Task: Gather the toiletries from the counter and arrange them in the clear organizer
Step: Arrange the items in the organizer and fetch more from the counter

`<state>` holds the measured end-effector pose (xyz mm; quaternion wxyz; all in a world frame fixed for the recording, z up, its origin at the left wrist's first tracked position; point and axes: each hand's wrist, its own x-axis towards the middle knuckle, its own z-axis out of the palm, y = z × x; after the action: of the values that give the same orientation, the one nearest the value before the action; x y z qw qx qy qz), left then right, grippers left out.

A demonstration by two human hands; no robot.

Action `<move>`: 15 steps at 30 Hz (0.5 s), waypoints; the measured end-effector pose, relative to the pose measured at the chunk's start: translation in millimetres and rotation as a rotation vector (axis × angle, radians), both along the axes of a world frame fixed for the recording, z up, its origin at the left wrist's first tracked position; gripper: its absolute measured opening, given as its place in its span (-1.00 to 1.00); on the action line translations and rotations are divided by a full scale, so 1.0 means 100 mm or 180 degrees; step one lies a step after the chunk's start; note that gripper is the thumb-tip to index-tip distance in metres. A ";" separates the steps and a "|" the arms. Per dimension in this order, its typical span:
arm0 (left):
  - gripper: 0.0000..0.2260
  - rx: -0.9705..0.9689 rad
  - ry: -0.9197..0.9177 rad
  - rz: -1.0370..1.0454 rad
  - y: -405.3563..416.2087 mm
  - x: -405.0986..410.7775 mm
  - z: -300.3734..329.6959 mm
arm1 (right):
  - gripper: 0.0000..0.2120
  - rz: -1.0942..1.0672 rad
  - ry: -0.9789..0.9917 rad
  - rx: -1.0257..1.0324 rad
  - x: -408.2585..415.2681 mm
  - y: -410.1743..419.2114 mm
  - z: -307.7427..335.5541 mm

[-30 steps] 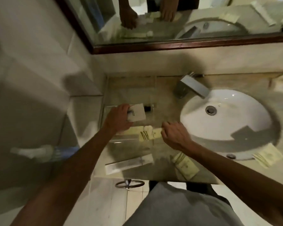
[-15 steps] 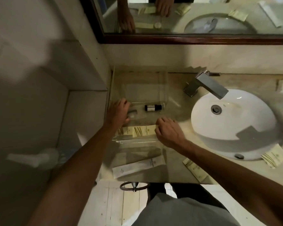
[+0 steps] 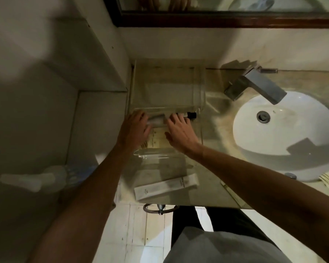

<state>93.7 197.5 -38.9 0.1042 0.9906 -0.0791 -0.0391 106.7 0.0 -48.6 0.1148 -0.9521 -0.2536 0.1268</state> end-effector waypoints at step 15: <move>-0.51 -0.0468 0.0125 -0.2017 -1.97 -0.69 0.06 | -0.78 -0.0102 -0.0048 -0.0177 -0.68 -2.51 0.31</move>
<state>25.2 0.9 -32.5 0.1596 0.9056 -0.3840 -0.0828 38.7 -251.1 -17.7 0.0884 -0.9597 -0.2356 0.1247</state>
